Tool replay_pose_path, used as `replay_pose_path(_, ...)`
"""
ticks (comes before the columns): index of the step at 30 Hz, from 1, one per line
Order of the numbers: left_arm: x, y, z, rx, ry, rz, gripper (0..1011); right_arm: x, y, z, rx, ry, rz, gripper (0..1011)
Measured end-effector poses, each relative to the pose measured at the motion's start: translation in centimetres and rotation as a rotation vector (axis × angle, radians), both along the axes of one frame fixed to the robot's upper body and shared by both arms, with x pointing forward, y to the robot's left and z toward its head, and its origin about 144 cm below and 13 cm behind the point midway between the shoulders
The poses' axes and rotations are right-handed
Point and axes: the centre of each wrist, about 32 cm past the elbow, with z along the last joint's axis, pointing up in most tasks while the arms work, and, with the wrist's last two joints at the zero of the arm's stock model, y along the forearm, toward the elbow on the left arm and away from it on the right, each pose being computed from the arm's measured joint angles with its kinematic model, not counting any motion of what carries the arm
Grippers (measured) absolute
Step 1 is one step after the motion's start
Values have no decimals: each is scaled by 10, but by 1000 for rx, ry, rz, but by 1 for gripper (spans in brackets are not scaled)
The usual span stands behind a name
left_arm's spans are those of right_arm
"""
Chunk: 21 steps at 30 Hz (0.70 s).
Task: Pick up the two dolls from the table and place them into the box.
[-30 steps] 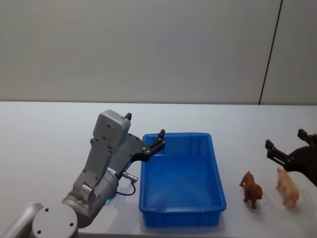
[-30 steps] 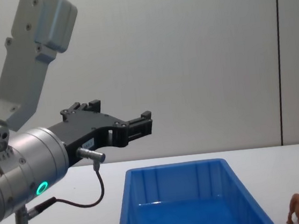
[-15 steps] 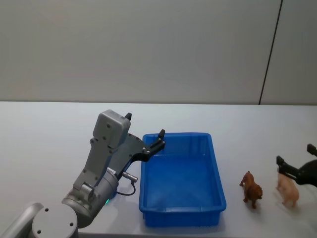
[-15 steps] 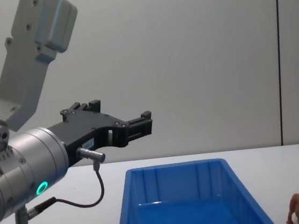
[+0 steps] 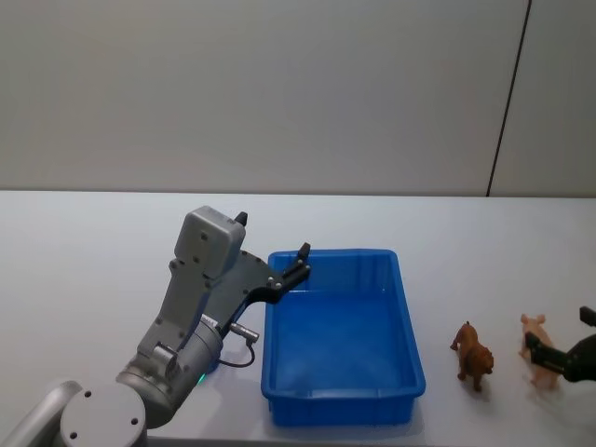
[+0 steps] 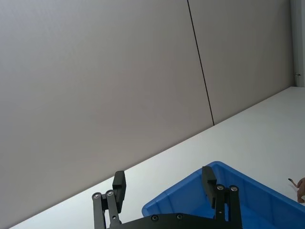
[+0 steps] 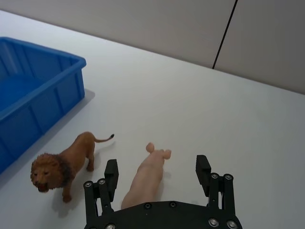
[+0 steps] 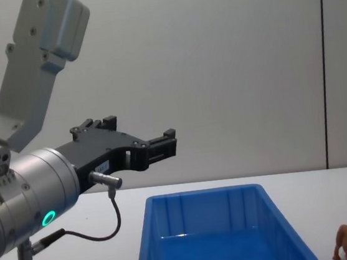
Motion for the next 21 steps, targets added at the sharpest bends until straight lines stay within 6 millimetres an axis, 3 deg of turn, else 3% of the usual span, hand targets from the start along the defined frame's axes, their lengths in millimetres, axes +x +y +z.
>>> replay_pose_path(21,0,0,0,0,0,0,1001,-6,10,-13,-18,94,0,1001)
